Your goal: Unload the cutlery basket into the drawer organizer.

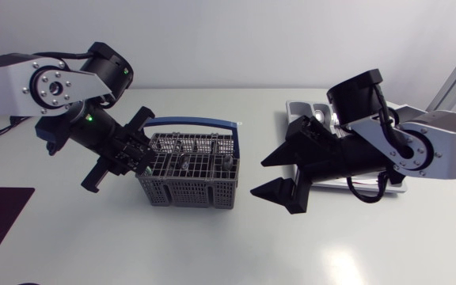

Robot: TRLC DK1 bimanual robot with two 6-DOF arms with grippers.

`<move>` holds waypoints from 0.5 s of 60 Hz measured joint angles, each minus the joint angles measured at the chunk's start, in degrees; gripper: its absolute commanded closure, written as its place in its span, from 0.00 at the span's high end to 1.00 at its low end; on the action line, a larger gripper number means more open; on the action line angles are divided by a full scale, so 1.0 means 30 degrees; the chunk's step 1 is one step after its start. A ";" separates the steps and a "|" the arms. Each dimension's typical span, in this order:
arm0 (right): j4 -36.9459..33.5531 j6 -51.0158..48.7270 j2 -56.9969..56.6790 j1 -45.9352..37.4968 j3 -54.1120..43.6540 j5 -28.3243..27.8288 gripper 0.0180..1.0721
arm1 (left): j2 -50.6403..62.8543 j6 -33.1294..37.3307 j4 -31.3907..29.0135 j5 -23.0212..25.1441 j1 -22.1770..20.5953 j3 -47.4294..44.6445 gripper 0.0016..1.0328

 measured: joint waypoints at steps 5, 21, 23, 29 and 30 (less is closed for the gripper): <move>0.0000 -0.0051 -0.0051 0.0000 -0.0007 0.0000 0.93 | 0.0022 -0.0007 -0.0007 0.0007 0.0000 0.0000 0.04; -0.0015 -0.0066 -0.0619 0.0000 -0.0401 0.0000 0.93 | -0.0379 -0.0146 0.0007 0.0007 0.0000 0.0000 0.04; -0.0007 -0.0058 -0.0721 0.0000 -0.0415 0.0000 0.93 | -0.0590 -0.0146 0.0007 0.0007 -0.0007 0.0000 0.04; -0.0051 -0.0058 -0.1071 0.0007 -0.0466 0.0000 0.93 | -0.1494 -0.0160 0.0000 0.0022 -0.0073 0.0000 0.04; -0.0087 -0.0058 -0.1144 0.0015 -0.0474 0.0000 0.93 | -0.1647 -0.0160 -0.0007 0.0022 -0.0109 0.0000 0.04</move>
